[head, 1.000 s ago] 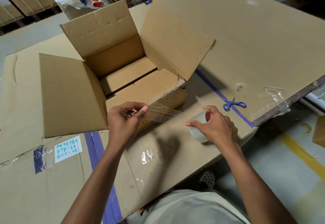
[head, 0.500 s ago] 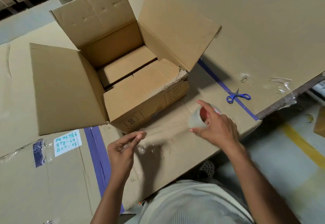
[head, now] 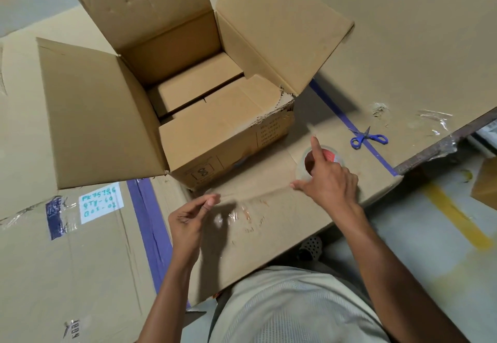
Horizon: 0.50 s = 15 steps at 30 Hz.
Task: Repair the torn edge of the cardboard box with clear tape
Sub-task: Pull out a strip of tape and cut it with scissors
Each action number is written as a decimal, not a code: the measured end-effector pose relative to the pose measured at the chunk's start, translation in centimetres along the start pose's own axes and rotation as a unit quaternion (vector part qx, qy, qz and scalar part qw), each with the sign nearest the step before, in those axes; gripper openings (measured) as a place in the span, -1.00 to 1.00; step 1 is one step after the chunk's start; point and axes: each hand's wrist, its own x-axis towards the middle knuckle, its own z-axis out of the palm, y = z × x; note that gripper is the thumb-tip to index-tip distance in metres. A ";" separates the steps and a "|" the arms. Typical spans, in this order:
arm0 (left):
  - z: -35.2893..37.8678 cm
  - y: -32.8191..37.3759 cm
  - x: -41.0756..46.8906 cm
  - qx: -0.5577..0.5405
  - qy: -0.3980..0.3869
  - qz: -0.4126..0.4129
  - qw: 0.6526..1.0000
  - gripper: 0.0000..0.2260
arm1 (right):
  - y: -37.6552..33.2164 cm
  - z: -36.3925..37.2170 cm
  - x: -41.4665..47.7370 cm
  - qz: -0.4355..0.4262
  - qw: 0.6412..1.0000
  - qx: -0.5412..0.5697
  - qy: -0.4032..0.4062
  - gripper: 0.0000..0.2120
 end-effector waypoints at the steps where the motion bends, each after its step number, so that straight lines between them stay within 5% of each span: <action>1: -0.3 -0.4 -0.2 -0.011 -0.008 -0.019 1.000 -0.80 | 0.1 0.2 0.0 -0.011 1.000 0.003 -0.007 0.21; 5: -1.0 -1.6 -1.0 -0.031 -0.025 -0.069 0.997 -0.78 | 0.3 -0.1 -0.5 -0.027 0.999 0.018 -0.034 0.23; 11: -1.0 -2.1 -1.0 -0.040 -0.032 -0.067 0.996 -0.80 | 2.0 -3.1 1.9 -0.004 0.974 0.194 0.121 -0.54; 15: -1.2 -1.8 -0.8 -0.038 -0.042 -0.056 0.997 -0.80 | 5.9 -1.9 7.0 0.106 0.977 0.127 0.133 -0.56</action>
